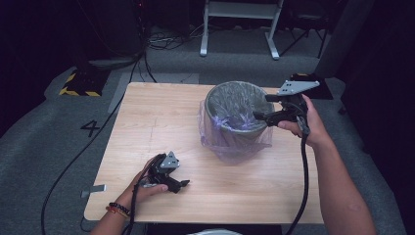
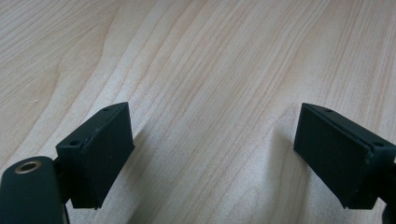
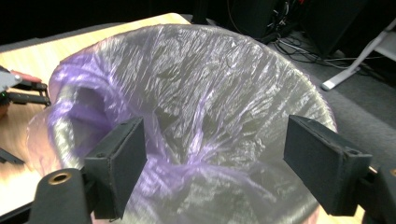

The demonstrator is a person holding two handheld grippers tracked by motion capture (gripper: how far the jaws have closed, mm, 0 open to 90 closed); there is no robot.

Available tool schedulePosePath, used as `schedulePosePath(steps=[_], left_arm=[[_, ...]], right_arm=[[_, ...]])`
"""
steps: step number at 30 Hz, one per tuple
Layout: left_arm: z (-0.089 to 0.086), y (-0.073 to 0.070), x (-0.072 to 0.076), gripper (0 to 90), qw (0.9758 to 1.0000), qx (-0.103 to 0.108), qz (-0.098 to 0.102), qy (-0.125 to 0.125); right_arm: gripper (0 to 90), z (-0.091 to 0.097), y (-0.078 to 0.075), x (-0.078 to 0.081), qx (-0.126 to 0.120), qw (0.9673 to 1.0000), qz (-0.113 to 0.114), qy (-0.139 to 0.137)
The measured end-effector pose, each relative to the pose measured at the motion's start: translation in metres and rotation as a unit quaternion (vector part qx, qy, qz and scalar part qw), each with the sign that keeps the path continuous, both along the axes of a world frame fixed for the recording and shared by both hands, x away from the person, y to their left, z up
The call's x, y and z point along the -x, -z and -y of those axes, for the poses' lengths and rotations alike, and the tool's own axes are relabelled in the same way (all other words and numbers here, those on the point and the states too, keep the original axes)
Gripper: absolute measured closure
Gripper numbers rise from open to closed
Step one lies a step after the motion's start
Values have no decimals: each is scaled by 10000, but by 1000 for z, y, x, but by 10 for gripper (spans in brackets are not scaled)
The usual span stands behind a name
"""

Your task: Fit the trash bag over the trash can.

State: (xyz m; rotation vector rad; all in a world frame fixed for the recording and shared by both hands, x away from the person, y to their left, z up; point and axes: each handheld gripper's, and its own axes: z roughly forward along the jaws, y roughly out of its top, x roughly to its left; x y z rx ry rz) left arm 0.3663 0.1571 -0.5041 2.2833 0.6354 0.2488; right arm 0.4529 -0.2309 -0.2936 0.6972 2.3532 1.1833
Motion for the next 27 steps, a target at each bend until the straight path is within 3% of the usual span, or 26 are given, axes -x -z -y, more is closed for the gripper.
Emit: schedulePosePath(steps=[7,9,12,15,23,27], left_arm=[[0,0,0,115,10000,2,0,0],[0,0,0,115,10000,2,0,1],[0,0,0,115,10000,1,1,0],[0,0,0,114,10000,-1,-1,-1],[0,0,0,113,10000,1,-5,7],[0,0,0,112,10000,0,-5,7]], right_arm=[[207,9,3,23,3,9998,208,0],[205,12,5,31,153,9992,360,123],[201,18,12,40,88,9987,465,164],[195,21,22,48,181,9977,580,286],[195,29,40,59,153,9973,624,363],[191,32,50,62,187,9978,528,353]])
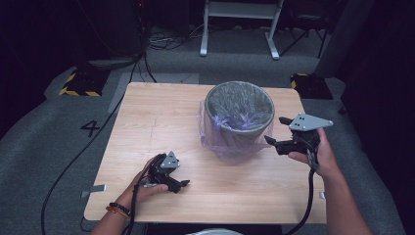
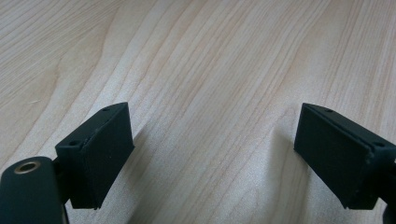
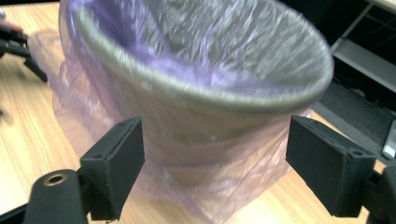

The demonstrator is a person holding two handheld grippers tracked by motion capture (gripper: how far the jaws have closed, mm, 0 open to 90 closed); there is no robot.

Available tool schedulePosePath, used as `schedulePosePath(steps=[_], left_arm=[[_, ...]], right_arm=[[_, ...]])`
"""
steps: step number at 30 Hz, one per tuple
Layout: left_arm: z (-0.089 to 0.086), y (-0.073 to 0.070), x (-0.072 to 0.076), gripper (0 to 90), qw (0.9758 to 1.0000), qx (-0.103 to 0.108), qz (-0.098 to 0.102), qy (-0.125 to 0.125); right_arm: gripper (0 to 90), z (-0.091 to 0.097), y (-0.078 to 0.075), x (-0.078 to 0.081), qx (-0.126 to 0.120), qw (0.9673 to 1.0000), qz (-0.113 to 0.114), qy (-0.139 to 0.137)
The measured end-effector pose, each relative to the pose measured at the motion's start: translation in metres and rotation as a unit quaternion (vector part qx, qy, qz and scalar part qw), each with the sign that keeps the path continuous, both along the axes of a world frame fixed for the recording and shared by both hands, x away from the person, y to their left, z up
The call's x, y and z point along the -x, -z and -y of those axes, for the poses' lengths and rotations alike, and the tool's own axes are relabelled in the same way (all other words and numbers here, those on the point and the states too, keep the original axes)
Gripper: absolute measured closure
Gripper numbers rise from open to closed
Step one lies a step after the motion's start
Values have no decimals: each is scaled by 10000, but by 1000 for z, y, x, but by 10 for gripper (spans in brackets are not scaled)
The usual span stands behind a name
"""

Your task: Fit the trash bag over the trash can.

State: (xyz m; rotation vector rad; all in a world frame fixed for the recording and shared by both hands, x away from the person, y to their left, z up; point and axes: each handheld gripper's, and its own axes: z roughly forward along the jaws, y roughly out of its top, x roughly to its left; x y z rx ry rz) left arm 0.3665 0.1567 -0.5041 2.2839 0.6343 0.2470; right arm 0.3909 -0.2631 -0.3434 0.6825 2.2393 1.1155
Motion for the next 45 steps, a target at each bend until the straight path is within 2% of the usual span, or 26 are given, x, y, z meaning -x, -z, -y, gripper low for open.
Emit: schedulePosePath(steps=[5,7,10,18,20,22,27,28,29,31,33,34,36,40,43,45], left_arm=[[0,0,0,113,10000,-1,1,-1],[0,0,0,113,10000,0,3,-7],[0,0,0,112,10000,-1,-3,0],[1,0,0,107,10000,0,-7,-6],[1,0,0,107,10000,1,-7,-6],[1,0,0,107,10000,-1,-7,-5],[1,0,0,106,10000,-3,-8,2],[1,0,0,106,10000,-2,-7,1],[1,0,0,106,10000,-2,-9,1],[1,0,0,106,10000,-3,-8,3],[1,0,-1,106,10000,-3,-10,8],[1,0,-1,105,10000,-7,-7,15],[1,0,-1,104,10000,-5,-11,24],[1,0,-1,105,10000,-4,-11,23],[2,0,-1,104,10000,-4,-9,29],[2,0,-1,103,10000,-3,-9,33]], right_arm=[[182,7,20,3,146,9997,-123,129],[181,11,31,3,94,9995,-254,185],[180,16,46,5,145,9987,-367,333],[180,32,75,10,104,9971,-637,394],[180,35,83,11,170,9969,-646,406],[179,39,93,11,344,9961,-646,487],[178,46,115,12,559,9924,-888,644],[177,49,117,12,484,9912,-1043,662],[178,51,119,12,401,9908,-1096,681],[178,55,124,15,454,9910,-1048,697],[178,58,128,16,417,9895,-1171,737],[178,60,130,15,321,9884,-1271,761],[179,62,133,17,326,9887,-1221,803],[178,67,142,19,295,9858,-1396,880],[176,71,150,22,301,9847,-1431,947],[178,75,154,25,89,9837,-1497,997]])
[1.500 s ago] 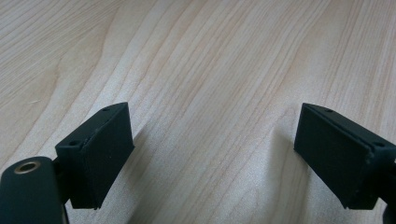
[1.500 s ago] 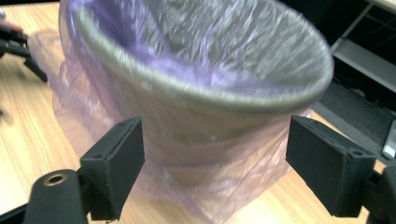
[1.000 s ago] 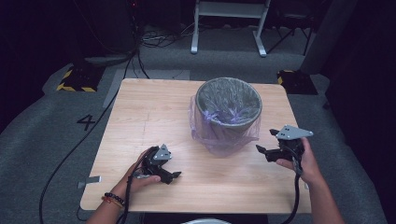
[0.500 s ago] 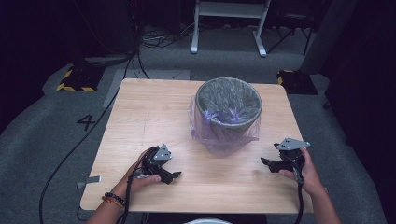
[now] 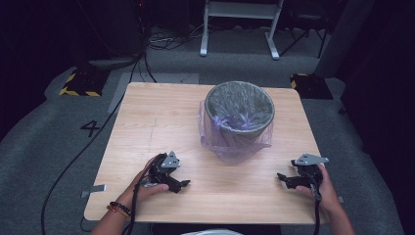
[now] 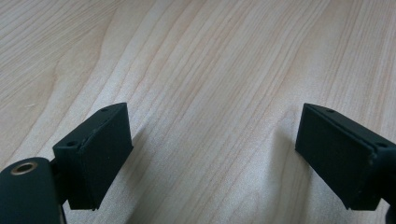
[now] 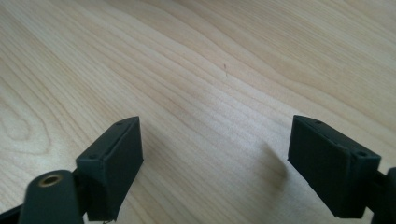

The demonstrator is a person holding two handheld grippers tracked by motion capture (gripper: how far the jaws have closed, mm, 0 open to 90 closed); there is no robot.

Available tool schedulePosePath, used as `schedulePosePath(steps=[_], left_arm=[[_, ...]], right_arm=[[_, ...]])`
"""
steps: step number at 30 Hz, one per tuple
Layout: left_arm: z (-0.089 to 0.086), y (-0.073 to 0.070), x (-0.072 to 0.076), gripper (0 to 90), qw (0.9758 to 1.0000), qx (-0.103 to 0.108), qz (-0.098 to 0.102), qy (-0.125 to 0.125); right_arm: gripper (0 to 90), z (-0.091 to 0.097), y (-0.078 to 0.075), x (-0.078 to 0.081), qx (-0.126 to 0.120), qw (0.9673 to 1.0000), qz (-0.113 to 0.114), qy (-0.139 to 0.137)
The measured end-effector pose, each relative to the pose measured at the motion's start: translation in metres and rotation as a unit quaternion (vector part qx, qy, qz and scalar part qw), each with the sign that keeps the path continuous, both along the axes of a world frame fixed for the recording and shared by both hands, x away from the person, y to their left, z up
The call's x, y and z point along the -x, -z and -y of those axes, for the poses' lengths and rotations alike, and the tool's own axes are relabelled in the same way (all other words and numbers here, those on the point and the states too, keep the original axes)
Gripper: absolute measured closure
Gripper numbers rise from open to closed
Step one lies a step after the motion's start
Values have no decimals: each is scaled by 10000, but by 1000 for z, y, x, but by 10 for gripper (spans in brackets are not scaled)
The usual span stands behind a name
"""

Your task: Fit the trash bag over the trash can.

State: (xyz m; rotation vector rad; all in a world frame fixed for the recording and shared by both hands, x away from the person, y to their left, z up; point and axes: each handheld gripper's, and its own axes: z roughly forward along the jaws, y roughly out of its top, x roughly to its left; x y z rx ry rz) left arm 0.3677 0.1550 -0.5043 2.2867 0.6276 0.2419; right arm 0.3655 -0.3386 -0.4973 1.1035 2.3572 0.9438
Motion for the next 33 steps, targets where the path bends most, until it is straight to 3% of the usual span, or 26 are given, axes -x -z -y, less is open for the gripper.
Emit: schedulePosePath(steps=[4,33], left_arm=[[0,0,0,103,10000,-3,2,-15],[0,0,-1,97,10000,-15,1,7]], right_arm=[[174,10,6,6,-352,9993,48,135],[150,11,6,8,-319,9993,48,213]])
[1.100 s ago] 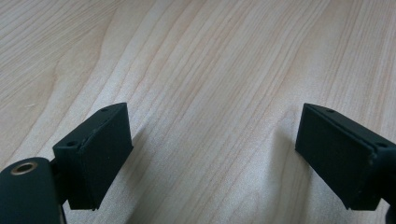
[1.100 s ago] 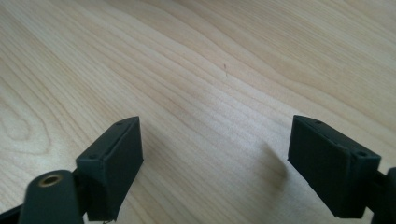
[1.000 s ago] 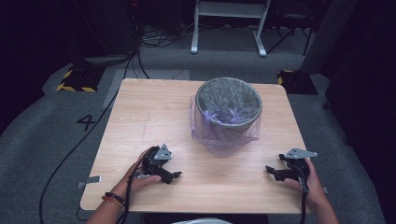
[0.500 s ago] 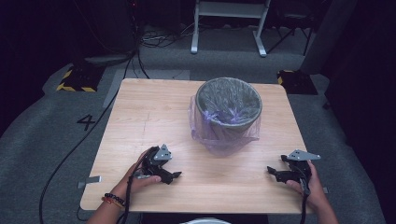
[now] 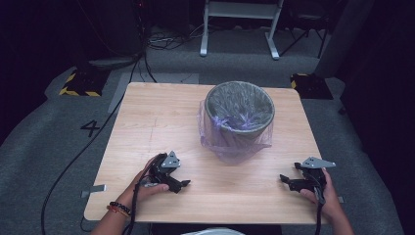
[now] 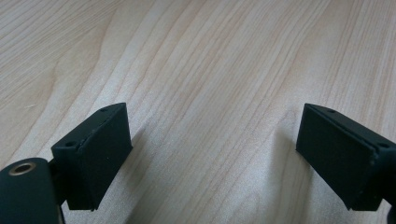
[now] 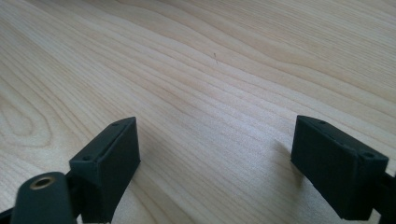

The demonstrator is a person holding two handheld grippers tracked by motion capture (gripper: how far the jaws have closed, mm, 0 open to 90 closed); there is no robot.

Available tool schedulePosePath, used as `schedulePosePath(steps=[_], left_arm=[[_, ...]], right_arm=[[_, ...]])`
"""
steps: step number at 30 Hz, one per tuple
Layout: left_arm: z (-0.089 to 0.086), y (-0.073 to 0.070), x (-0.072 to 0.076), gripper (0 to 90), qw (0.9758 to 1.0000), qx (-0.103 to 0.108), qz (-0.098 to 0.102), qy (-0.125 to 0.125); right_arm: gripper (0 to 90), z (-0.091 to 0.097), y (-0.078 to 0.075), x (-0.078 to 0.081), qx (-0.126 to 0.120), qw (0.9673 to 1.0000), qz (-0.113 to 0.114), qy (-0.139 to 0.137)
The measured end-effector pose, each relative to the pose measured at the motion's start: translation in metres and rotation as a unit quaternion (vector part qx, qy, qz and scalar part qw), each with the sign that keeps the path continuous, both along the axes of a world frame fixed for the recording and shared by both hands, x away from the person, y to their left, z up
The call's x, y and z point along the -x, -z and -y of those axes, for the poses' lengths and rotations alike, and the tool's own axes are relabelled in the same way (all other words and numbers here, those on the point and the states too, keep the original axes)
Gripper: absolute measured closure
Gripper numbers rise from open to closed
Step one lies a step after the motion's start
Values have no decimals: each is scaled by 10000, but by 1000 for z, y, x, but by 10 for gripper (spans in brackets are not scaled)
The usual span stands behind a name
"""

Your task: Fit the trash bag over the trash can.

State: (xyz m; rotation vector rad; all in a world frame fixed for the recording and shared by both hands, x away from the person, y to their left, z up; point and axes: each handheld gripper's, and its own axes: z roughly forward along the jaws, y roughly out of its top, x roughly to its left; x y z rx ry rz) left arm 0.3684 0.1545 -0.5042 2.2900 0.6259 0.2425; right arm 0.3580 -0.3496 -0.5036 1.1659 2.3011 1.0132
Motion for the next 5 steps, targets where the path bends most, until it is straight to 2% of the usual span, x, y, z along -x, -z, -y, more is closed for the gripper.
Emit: schedulePosePath(steps=[5], left_arm=[[0,0,-1,93,10000,3,-13,35]], right_arm=[[150,0,0,0,0,10000,-1,0]])
